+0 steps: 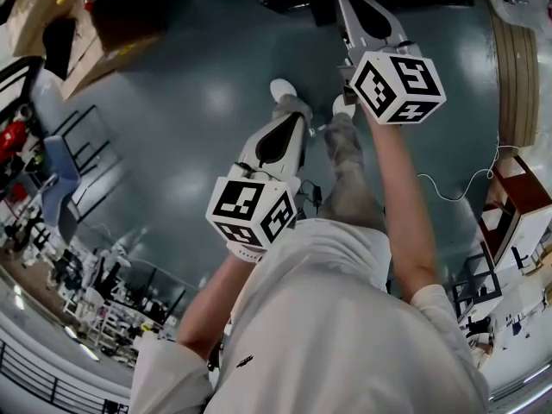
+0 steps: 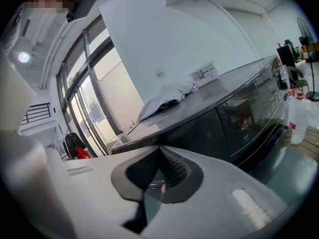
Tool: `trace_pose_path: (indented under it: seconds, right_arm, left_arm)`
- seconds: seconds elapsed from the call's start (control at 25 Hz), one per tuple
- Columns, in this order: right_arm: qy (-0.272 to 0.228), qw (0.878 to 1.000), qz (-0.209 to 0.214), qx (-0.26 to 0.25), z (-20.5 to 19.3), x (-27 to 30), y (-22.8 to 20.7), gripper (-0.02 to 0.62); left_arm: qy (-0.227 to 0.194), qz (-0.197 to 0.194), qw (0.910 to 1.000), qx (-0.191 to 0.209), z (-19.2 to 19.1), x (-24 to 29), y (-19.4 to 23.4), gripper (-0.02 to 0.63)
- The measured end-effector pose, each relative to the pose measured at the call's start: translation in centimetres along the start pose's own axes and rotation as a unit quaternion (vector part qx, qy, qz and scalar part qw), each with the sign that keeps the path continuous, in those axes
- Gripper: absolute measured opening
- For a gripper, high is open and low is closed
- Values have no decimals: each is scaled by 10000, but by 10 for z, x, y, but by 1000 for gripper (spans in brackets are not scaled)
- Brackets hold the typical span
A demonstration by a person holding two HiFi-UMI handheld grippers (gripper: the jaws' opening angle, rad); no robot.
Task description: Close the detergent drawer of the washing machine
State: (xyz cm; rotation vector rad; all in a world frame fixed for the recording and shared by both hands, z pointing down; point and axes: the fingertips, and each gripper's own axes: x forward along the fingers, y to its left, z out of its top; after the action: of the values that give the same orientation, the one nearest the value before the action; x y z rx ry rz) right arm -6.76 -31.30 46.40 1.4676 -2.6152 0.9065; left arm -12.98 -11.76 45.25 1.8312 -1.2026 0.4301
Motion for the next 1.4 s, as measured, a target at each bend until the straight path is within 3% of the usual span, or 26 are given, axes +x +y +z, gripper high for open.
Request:
trace_pose_path:
  seconds: [0.52, 1.0, 1.28, 1.4]
  right_arm:
    - [211, 9997, 94, -13, -7, -2, 0, 2]
    - [222, 9991, 183, -319, 13, -74, 9, 2]
    - [472, 9948, 167, -892, 13, -121, 17, 2]
    - [481, 9947, 149, -893, 12, -143, 19, 2]
  left_arm:
    - [-188, 62, 9997, 118, 1, -16, -16, 15]
    - [-568, -40, 9984, 26, -3, -42, -57, 15]
    - [-724, -149, 9969, 271, 2, -58, -87, 15]
    - [-829, -185, 9958, 332, 5, -63, -97, 15]
